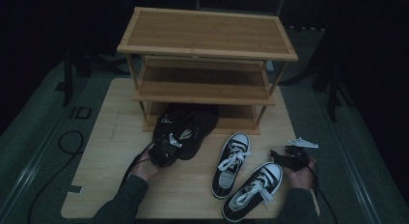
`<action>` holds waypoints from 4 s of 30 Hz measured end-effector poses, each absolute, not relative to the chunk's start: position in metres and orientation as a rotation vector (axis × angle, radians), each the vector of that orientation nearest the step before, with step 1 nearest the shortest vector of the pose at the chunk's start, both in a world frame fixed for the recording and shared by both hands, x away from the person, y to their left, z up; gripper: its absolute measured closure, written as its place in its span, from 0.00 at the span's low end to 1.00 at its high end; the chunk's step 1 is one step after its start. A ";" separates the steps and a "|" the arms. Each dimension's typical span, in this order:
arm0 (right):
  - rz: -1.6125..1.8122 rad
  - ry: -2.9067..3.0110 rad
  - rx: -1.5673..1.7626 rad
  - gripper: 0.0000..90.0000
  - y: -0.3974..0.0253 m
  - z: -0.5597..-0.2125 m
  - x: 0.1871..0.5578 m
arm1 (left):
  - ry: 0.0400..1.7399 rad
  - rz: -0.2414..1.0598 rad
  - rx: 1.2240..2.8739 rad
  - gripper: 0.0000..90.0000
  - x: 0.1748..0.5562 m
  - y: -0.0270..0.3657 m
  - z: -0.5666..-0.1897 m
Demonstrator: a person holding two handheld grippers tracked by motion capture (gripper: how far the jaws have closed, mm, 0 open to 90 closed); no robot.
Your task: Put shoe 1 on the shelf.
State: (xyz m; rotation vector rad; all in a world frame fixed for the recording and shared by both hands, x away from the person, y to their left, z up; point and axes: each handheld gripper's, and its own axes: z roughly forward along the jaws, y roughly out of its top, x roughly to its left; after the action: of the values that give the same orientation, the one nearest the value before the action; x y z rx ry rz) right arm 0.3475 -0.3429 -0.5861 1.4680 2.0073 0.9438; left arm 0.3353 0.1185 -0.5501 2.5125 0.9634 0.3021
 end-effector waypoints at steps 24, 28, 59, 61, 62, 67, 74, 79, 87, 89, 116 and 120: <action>0.944 2.011 1.465 0.30 -0.343 -0.586 0.348 | 0.821 0.373 2.519 1.00 0.347 0.055 -0.536; 0.944 2.012 1.465 0.30 -0.343 -0.586 0.348 | 0.816 0.374 2.521 1.00 0.345 0.052 -0.537; 0.943 2.017 1.458 0.29 -0.342 -0.586 0.349 | 0.799 0.524 2.521 1.00 0.378 0.009 -0.536; 0.941 2.019 1.457 0.29 -0.342 -0.586 0.349 | 0.819 0.533 2.514 1.00 0.382 0.009 -0.537; 0.942 2.019 1.456 0.29 -0.342 -0.586 0.349 | 0.847 0.529 2.491 1.00 0.387 0.008 -0.538; 0.941 2.021 1.455 0.29 -0.342 -0.586 0.349 | 0.871 0.536 2.480 1.00 0.394 0.006 -0.538; 0.942 2.020 1.455 0.29 -0.342 -0.586 0.349 | 0.887 0.536 2.472 1.00 0.398 0.004 -0.540; 0.943 2.021 1.455 0.29 -0.342 -0.586 0.349 | 0.880 0.513 2.482 1.00 0.392 0.013 -0.541; 0.942 2.022 1.455 0.29 -0.342 -0.586 0.349 | 0.895 0.484 2.474 1.00 0.382 0.035 -0.538; 0.942 2.021 1.455 0.29 -0.342 -0.586 0.349 | 0.894 0.475 2.468 1.00 0.379 0.041 -0.536; 0.942 2.022 1.455 0.29 -0.342 -0.586 0.349 | 0.954 0.498 2.435 0.99 0.339 0.115 -0.528; 0.942 2.021 1.455 0.29 -0.342 -0.586 0.349 | 0.978 0.501 2.431 0.99 0.336 0.127 -0.529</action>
State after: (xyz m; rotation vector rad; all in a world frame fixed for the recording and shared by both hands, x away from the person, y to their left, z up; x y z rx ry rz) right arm 0.3494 -0.3419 -0.5861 1.4550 2.0210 0.9419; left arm 0.3360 0.1266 -0.5295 2.4311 0.9775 0.5014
